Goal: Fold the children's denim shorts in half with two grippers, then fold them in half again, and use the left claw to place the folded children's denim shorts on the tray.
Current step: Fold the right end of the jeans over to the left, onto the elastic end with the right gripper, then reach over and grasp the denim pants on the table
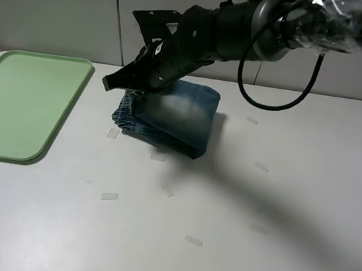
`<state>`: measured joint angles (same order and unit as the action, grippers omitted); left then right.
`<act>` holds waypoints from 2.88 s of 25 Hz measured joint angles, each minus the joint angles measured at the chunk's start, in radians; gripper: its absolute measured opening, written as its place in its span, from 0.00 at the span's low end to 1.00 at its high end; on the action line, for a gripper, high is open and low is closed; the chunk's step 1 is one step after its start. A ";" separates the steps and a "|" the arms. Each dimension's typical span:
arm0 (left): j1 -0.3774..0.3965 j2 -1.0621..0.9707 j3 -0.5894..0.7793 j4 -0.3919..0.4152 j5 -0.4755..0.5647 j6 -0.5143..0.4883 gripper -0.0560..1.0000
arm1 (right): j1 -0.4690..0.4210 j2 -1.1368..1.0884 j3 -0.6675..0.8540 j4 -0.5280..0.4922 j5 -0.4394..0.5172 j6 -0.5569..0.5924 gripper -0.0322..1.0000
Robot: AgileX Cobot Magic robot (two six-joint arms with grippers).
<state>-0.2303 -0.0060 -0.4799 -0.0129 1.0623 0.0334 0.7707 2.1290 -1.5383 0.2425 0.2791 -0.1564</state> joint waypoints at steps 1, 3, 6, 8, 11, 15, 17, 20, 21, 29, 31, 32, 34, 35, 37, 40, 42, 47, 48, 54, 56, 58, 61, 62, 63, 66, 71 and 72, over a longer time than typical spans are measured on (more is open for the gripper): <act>0.000 0.000 0.000 0.000 0.000 0.000 0.82 | 0.002 0.005 0.000 -0.005 -0.018 -0.009 0.36; 0.000 0.000 0.000 0.000 0.000 0.000 0.82 | 0.010 0.011 0.000 -0.011 -0.064 -0.024 0.56; 0.000 0.000 0.000 0.000 0.000 0.000 0.82 | 0.031 0.010 0.000 -0.011 -0.173 -0.024 0.67; 0.000 0.000 0.000 0.000 0.000 0.000 0.82 | 0.049 0.010 0.000 -0.011 -0.232 -0.024 0.69; 0.000 0.000 0.000 0.000 0.000 0.000 0.82 | 0.059 0.010 0.000 -0.011 -0.259 -0.024 0.70; 0.000 0.000 0.000 0.000 0.000 0.000 0.82 | 0.059 0.010 0.000 -0.017 -0.243 -0.025 0.70; 0.000 0.000 0.000 0.000 0.000 0.000 0.82 | 0.059 0.004 0.000 -0.034 -0.205 -0.041 0.70; 0.000 0.000 0.000 0.000 0.000 0.000 0.82 | 0.047 -0.029 0.000 -0.075 -0.126 -0.081 0.70; 0.000 0.000 0.000 0.000 0.000 0.000 0.82 | 0.035 -0.047 0.000 -0.091 -0.100 -0.085 0.70; 0.000 0.000 0.000 0.000 0.000 0.000 0.82 | -0.105 -0.251 0.139 -0.235 0.058 -0.059 0.70; 0.000 0.000 0.000 0.000 0.000 0.000 0.82 | -0.140 -0.335 0.235 -0.234 0.029 -0.050 0.70; 0.000 0.000 0.000 0.001 0.000 0.000 0.82 | -0.159 -0.385 0.289 -0.229 0.003 -0.049 0.70; 0.000 0.000 0.000 0.001 0.000 0.000 0.82 | -0.196 -0.480 0.387 -0.219 -0.046 -0.047 0.70; 0.000 0.000 0.000 0.001 0.000 0.000 0.82 | -0.211 -0.531 0.437 -0.215 -0.069 -0.046 0.70; 0.000 0.000 0.000 0.001 0.000 0.000 0.82 | -0.248 -0.631 0.516 -0.211 -0.096 -0.046 0.70; 0.000 0.000 0.000 0.001 0.000 0.000 0.82 | -0.303 -0.768 0.609 -0.213 -0.101 -0.045 0.70; 0.000 0.000 0.000 0.001 0.000 0.000 0.82 | -0.334 -0.851 0.649 -0.230 -0.093 -0.031 0.70; 0.000 0.000 0.000 0.001 0.000 0.000 0.82 | -0.398 -1.047 0.709 -0.358 -0.025 0.098 0.70; 0.000 0.000 0.000 0.001 0.000 0.000 0.82 | -0.408 -1.083 0.714 -0.388 -0.006 0.134 0.70; 0.000 0.000 0.000 0.001 0.000 0.000 0.82 | -0.497 -1.302 0.755 -0.439 0.087 0.238 0.70; 0.000 0.000 0.000 0.001 0.000 0.000 0.82 | -0.551 -1.386 0.769 -0.434 0.105 0.242 0.70; 0.000 0.000 0.000 0.001 0.000 0.000 0.82 | -0.616 -1.481 0.776 -0.428 0.136 0.242 0.70; 0.000 0.000 0.000 0.001 0.000 0.000 0.82 | -0.692 -1.610 0.776 -0.404 0.178 0.214 0.70; 0.000 0.000 0.000 0.001 0.000 0.000 0.82 | -0.709 -1.648 0.777 -0.390 0.188 0.191 0.70; 0.000 0.000 0.000 0.001 0.000 0.000 0.82 | -0.718 -1.676 0.779 -0.369 0.201 0.167 0.70; 0.000 0.000 0.000 0.001 0.000 0.000 0.82 | -0.728 -1.756 0.796 -0.302 0.238 0.126 0.70; 0.000 0.000 0.000 0.001 0.000 0.000 0.82 | -0.728 -1.899 0.838 -0.279 0.268 0.110 0.70; 0.000 0.000 0.000 0.001 0.000 0.000 0.82 | -0.728 -1.927 0.846 -0.279 0.278 0.110 0.70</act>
<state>-0.2303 -0.0060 -0.4799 -0.0120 1.0623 0.0334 0.0428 0.2019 -0.6925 -0.0364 0.5572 -0.0460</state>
